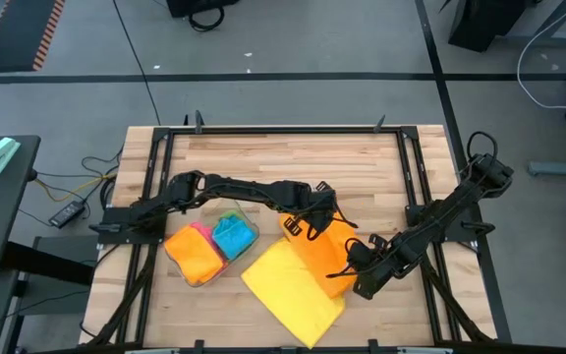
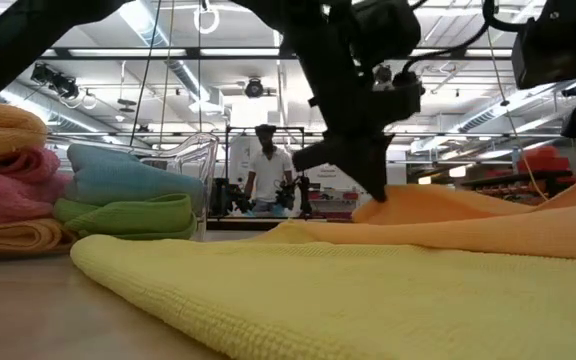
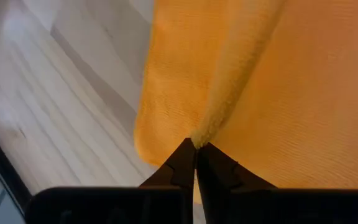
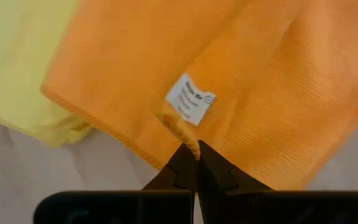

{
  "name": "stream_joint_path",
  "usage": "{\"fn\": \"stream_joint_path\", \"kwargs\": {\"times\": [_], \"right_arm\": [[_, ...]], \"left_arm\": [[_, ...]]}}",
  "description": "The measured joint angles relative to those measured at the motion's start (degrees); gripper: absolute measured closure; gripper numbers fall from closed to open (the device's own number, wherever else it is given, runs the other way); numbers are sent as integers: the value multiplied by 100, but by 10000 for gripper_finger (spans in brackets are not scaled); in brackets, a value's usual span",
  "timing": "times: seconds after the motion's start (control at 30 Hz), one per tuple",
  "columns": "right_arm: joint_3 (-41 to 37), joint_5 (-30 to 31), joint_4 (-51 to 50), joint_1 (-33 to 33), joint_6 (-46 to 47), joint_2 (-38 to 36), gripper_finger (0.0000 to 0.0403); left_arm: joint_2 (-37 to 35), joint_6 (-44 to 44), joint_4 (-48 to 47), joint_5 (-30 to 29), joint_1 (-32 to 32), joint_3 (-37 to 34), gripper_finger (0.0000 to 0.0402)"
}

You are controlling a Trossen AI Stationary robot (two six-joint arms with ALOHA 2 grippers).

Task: Fold microfiber towels
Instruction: Fold the orange microfiber cloth

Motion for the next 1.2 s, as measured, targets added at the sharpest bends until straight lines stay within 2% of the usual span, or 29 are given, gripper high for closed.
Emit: {"fn": "stream_joint_path", "kwargs": {"times": [0.13, 0.2, 0.3, 0.5, 0.73, 1.03, 1.2], "right_arm": [[-10, -13, -9, 0, 203, 70, 391], [-5, -11, 23, 0, 281, 106, 383], [-10, -6, -34, 0, 339, 169, 365], [-40, 6, -45, -1, 721, 199, 323], [-58, -70, -107, 39, 1141, 199, 283], [88, -182, -129, 185, 1177, 171, 279], [196, 220, -118, 232, 971, 170, 281]], "left_arm": [[126, 88, 167, 2, 80, -2, 384], [143, 143, 47, 1, 120, -20, 391], [259, 164, 371, -1, 152, 2, 395], [360, 362, 585, -103, 158, -15, 372], [557, 466, 1161, -144, 184, -9, 363], [645, 524, 1637, -277, 248, -11, 306], [644, 683, 2003, -348, 248, -11, 279]]}}
